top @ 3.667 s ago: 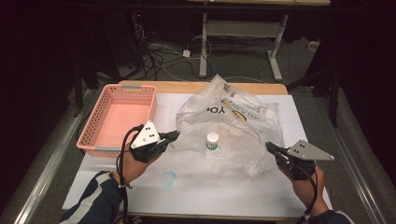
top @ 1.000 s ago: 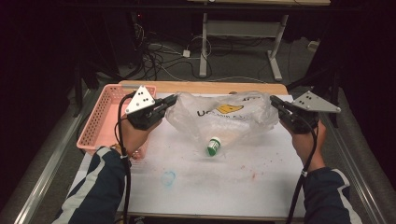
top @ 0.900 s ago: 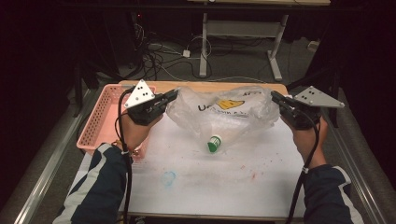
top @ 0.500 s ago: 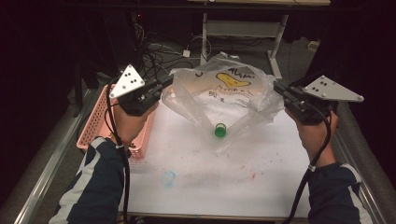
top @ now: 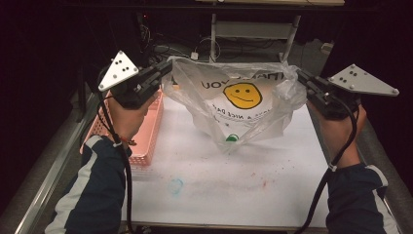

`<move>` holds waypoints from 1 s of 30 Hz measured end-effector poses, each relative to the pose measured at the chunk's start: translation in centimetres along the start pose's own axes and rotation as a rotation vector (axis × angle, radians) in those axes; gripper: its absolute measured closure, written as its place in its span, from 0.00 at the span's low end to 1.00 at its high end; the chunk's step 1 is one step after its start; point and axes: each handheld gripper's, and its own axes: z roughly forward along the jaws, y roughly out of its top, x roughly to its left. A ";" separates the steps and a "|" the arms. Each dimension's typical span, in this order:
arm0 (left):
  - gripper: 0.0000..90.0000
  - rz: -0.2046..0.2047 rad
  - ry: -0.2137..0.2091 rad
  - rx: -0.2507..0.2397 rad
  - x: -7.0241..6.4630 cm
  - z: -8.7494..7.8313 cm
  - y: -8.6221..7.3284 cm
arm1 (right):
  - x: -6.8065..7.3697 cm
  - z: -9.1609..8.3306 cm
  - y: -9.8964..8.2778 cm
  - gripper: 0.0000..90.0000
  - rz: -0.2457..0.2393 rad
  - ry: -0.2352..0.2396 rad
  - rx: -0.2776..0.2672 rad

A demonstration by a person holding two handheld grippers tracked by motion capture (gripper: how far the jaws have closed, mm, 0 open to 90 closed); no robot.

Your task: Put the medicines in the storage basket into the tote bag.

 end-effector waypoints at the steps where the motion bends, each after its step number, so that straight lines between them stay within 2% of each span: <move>1: 0.97 -0.001 0.009 0.005 0.1 0.4 -0.1 | -0.2 0.3 -0.1 1.00 0.009 -0.002 0.009; 5: 0.96 -0.001 0.039 0.049 1.0 2.5 -0.7 | -1.4 1.9 -0.8 1.00 0.015 -0.035 0.052; 9: 0.96 0.019 0.065 0.098 1.7 4.9 -1.5 | -2.6 3.8 -1.7 1.00 0.019 -0.065 0.106; 12: 0.94 0.026 0.091 0.138 1.9 6.8 -2.2 | -3.4 5.2 -2.4 1.00 0.014 -0.096 0.151; 16: 0.92 0.041 0.115 0.174 2.2 8.9 -2.8 | -4.6 6.7 -3.3 1.00 0.032 -0.133 0.194; 22: 0.92 0.048 0.151 0.215 2.4 11.0 -3.2 | -5.7 8.3 -4.2 1.00 0.035 -0.171 0.231; 25: 0.84 0.055 0.182 0.241 2.3 11.8 -3.6 | -6.0 9.0 -4.7 1.00 0.046 -0.185 0.246; 27: 0.85 0.066 0.189 0.266 2.3 12.3 -3.9 | -6.2 9.4 -5.2 1.00 0.054 -0.191 0.256; 30: 0.94 0.092 0.205 0.300 2.4 13.1 -4.5 | -6.4 9.8 -5.6 1.00 0.072 -0.188 0.255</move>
